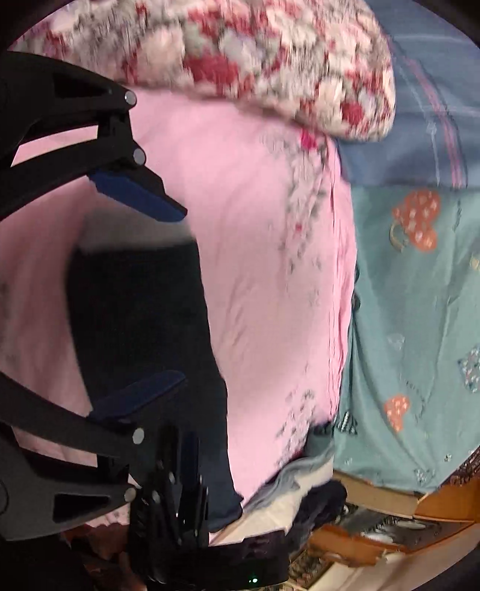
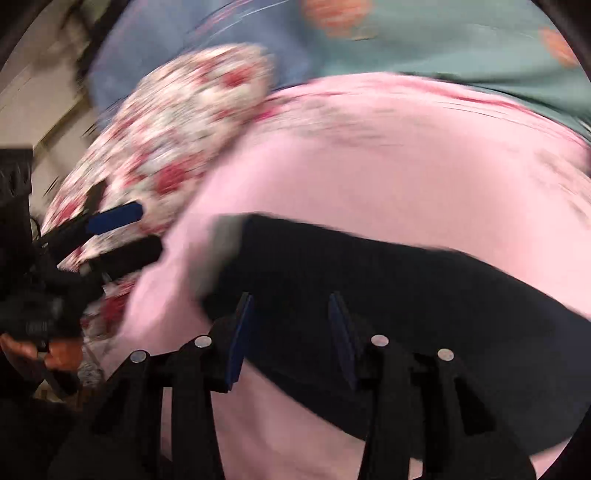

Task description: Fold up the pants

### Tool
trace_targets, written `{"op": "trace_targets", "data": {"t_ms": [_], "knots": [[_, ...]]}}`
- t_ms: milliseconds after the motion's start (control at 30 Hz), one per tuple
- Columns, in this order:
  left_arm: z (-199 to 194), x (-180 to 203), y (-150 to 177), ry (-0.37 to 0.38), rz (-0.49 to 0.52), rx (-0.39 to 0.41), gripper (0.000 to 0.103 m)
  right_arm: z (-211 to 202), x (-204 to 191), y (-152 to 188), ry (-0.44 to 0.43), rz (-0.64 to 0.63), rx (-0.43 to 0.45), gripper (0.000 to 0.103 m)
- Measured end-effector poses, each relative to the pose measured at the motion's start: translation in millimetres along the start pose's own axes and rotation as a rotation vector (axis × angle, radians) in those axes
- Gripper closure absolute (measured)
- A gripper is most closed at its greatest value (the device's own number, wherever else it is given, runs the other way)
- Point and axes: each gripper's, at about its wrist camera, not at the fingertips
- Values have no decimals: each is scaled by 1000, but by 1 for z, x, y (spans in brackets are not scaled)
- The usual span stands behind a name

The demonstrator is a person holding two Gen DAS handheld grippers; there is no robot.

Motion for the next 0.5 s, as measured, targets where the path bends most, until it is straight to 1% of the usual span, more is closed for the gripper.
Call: {"op": "trace_targets", "data": {"t_ms": [33,67,100,133,167,200,233,267,300,367,400,433,500], "knots": [[18,5,1,12,5,-27,32,-8,21,6,39,39,0,60],[36,8,3,1,10,-63,38,-15,45,13,88,83,-2,60],[60,8,9,-42,5,-127,51,-24,70,21,145,132,-6,60],[76,5,16,-68,-18,-180,59,-36,102,32,217,190,-11,60],[90,-1,24,-93,-54,-230,62,-49,134,44,293,246,-16,60],[98,-8,35,-115,-85,-261,64,-57,151,50,331,274,-15,60],[96,-5,40,-125,-75,-238,63,-73,181,62,407,322,-6,60],[95,1,40,-153,-52,-240,63,-82,202,69,462,353,0,60],[95,3,39,-173,-47,-250,63,-97,232,78,532,396,10,60],[97,3,35,-198,-74,-268,63,-115,270,85,601,452,31,60],[98,2,34,-207,-99,-272,62,-122,289,86,616,477,44,56],[98,1,33,-220,-118,-273,62,-129,311,86,626,508,61,55],[96,3,32,-262,-142,-281,61,-136,346,82,633,548,85,55]]}}
Point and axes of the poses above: each gripper's, at about its wrist camera, not at the fingertips, and z roughly the way its jaws point, x to its right, y to its underside, and after that the axes turned 9 degrees about y, right-handed
